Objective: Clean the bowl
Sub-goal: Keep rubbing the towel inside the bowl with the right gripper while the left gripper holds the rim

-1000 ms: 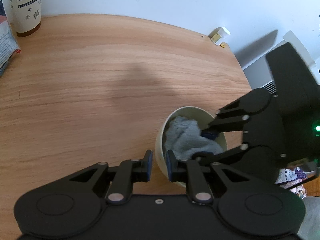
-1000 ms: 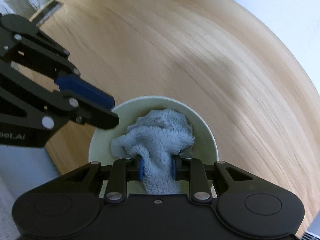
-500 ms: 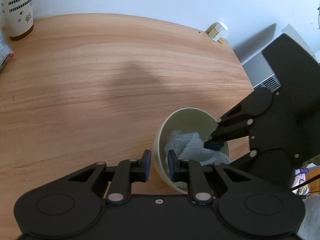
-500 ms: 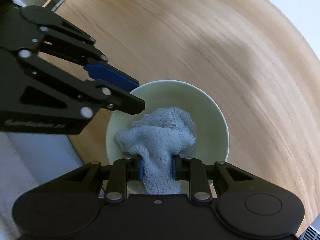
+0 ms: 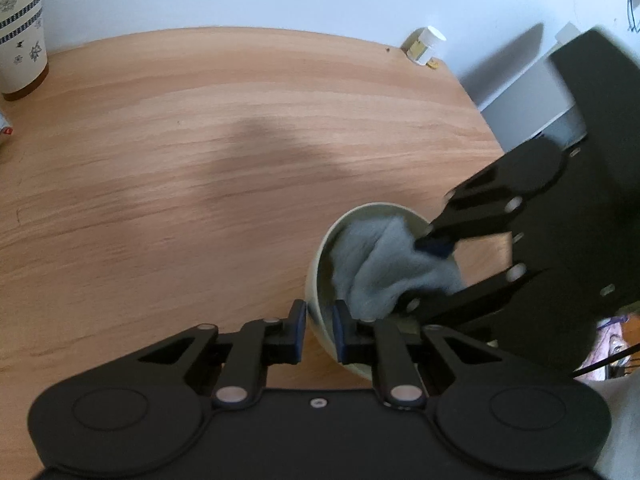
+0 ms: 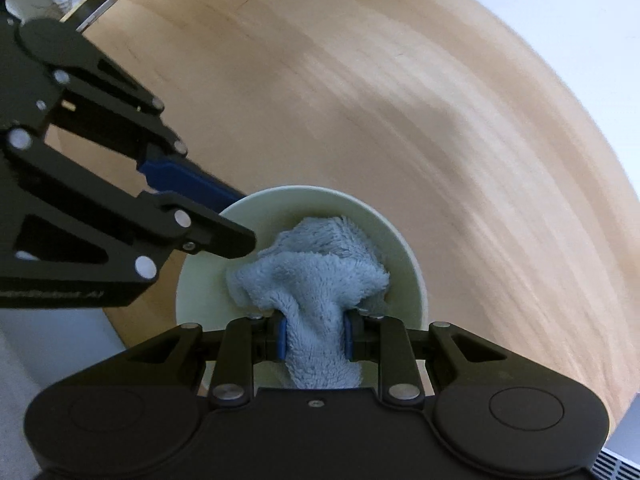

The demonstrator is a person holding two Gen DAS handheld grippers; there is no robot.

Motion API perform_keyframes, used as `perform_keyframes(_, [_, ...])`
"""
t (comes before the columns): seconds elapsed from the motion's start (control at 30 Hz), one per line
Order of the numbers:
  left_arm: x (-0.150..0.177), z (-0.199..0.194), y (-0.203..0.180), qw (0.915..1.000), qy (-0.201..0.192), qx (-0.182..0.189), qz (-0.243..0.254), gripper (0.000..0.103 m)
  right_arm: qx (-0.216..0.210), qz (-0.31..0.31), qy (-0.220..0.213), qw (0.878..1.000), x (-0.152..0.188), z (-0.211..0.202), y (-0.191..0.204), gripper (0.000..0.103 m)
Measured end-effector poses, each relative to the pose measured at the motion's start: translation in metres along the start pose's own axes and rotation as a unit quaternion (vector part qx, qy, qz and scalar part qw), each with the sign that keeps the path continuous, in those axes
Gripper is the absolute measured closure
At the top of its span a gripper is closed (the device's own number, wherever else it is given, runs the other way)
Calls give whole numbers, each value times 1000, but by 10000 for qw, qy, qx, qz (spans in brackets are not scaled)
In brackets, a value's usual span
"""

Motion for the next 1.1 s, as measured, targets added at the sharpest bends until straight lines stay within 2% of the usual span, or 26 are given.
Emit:
perform_keyframes(0.2, [0, 2, -1, 10000, 21, 36, 72, 89, 265, -116, 22, 9996, 6, -7, -3, 76])
perform_keyframes(0.37, [-1, 2, 0, 10000, 25, 65, 57, 89, 236, -70, 72, 9997, 4, 3, -5, 76])
perform_keyframes(0.6, [0, 2, 6, 9999, 22, 125, -85, 90, -190, 136, 4, 9997, 2, 8, -15, 76])
perform_keyframes(0.87, [-2, 1, 13, 9995, -28, 160, -281, 93, -815, -161, -298, 9961, 10, -1, -19, 75])
perform_keyframes(1.0, [-2, 0, 14, 9994, -4, 181, -297, 93, -933, -147, -235, 9953, 12, 2, -21, 76])
perform_keyframes(1.1, [-2, 0, 15, 9994, 19, 190, -293, 93, -864, -180, -139, 9960, 13, 12, -17, 76])
Point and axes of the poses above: each gripper's, at about its wrist camera, not at the fingertips, and z roughly the way its jaws point, y to its left, x to its underside, the point moved 1 cm from there along z, roughly the way its jaws point, and after that the axes turned 3 degrees about -y, right-handed, at the moved point
